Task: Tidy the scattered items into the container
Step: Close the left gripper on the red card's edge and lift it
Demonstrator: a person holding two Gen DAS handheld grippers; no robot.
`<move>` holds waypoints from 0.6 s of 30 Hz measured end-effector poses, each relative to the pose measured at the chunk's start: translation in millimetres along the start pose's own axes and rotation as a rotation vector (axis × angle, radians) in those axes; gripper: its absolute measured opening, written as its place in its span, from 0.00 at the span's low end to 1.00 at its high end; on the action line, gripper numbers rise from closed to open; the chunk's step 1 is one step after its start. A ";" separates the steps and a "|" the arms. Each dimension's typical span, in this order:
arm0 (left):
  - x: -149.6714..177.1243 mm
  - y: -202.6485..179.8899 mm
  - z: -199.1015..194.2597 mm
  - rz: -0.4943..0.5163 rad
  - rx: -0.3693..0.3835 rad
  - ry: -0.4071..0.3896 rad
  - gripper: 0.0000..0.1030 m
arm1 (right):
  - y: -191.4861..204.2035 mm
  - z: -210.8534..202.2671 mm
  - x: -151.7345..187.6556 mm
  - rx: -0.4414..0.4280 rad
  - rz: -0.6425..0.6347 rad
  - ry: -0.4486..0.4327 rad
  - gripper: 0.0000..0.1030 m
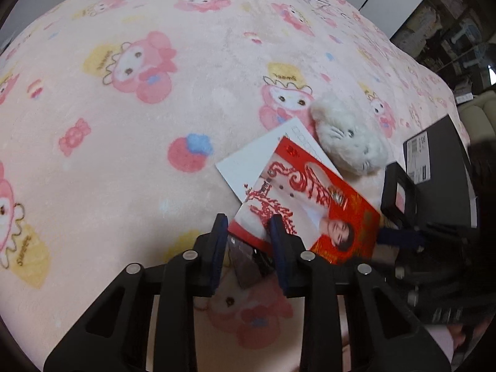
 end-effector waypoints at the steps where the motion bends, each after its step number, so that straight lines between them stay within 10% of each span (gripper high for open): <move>1: 3.2 0.5 -1.8 0.001 0.007 0.007 0.26 | -1.8 0.7 -3.4 -0.009 0.007 -0.002 0.62; 18: 2.6 -21.6 -2.5 0.025 0.123 0.060 0.32 | 18.2 5.2 -29.7 -0.117 0.014 -0.010 0.53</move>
Point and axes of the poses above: each gripper's, at about its wrist camera, not at the fingertips, and z roughly the way its jaws point, y to its left, x to its underside, the point moved 2 cm from there along z, roughly the way its jaws point, and after that the axes turned 6 degrees about -x, right-handed, at the moved point
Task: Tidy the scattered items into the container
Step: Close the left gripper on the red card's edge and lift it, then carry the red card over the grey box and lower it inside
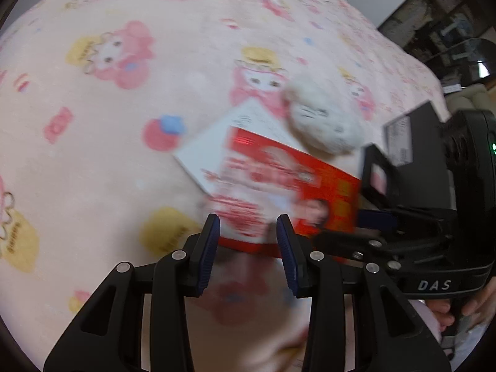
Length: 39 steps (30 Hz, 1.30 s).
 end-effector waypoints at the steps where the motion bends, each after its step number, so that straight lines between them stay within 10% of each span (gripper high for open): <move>1: -0.1 -1.4 -2.6 -0.002 0.000 -0.009 0.32 | 4.6 -2.4 -0.5 -0.020 -0.002 -0.011 0.51; 7: -10.6 25.7 6.7 -0.049 -0.226 -0.061 0.40 | 12.0 9.9 4.9 0.084 0.000 0.004 0.52; 14: 1.4 21.7 11.9 -0.058 -0.002 0.018 0.43 | 22.0 26.8 -12.5 0.051 0.013 0.034 0.52; 25: 0.7 19.9 16.6 -0.066 -0.011 0.029 0.43 | 19.9 29.5 -34.6 0.050 0.020 0.025 0.49; 33: 1.2 -7.8 -44.5 0.001 -0.021 -0.062 0.43 | 51.8 -16.8 -42.5 0.010 -0.017 -0.144 0.47; 39: 0.1 -43.3 -93.7 0.068 0.026 -0.142 0.43 | 56.0 -65.4 37.2 -0.010 -0.039 -0.292 0.47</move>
Point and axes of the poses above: each gripper's, at about its wrist camera, not at the fingertips, and z roughly the way its jaws point, y to its left, x to its underside, the point moved 2 cm from there along z, roughly the way its jaws point, and after that the axes turned 6 degrees about -x, right-handed, at the moved point
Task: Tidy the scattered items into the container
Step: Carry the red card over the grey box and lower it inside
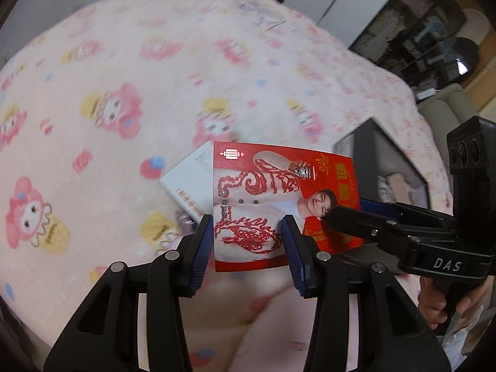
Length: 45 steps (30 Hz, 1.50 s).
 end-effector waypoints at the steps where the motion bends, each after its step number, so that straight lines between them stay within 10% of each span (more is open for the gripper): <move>1: -1.4 -10.2 -6.0 0.015 0.015 -0.011 0.43 | 1.1 -7.9 -0.5 0.009 -0.003 -0.018 0.47; 15: 8.7 -207.6 16.3 0.266 0.163 0.029 0.43 | -156.5 -248.1 101.8 0.099 0.097 -0.229 0.47; 31: 38.8 -270.4 129.4 0.385 0.003 0.293 0.43 | -279.7 -211.4 155.5 0.062 0.297 -0.059 0.47; 45: 21.1 -267.1 132.3 0.394 -0.026 0.253 0.43 | -277.7 -237.2 154.4 0.275 0.206 -0.147 0.46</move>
Point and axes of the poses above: each gripper's, at about its wrist camera, not at the fingertips, and z roughly the way its jaws point, y to its left, x to its underside, the point moved 2 cm from there along z, roughly the way its jaws point, and after that the axes turned 6 degrees about -x, right-handed, at the moved point
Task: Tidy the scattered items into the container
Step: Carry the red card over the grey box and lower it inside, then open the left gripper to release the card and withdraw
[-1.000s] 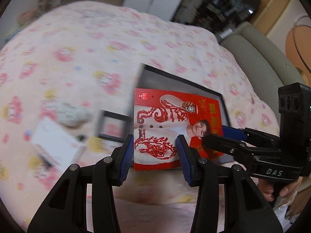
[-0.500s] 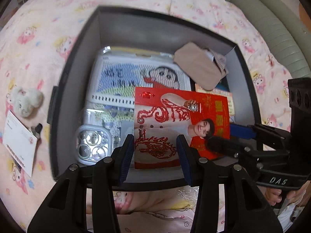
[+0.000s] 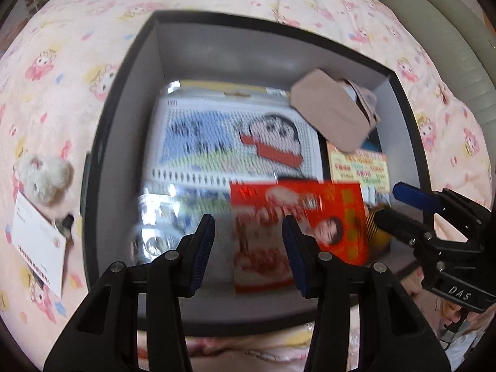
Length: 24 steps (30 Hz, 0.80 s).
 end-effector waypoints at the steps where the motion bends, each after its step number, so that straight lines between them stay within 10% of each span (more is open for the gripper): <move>1: -4.6 -0.3 0.8 0.000 0.003 -0.010 0.42 | -1.3 3.0 -5.2 -0.003 0.012 -0.010 0.46; 12: -18.5 -10.2 20.9 0.028 -0.015 0.059 0.35 | -0.6 43.2 -14.9 -0.009 0.050 0.096 0.42; 24: 22.3 13.7 -9.2 -0.077 0.175 0.071 0.35 | 10.2 7.1 8.0 -0.046 0.049 0.061 0.42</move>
Point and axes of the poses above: each gripper's, at about its wrist camera, not at the fingertips, and z roughly the way its jaws point, y to its left, x to its underside, the point moved 2 cm from there along z, roughly the way its jaws point, and after that the axes turned 6 degrees about -x, right-handed, at the moved point
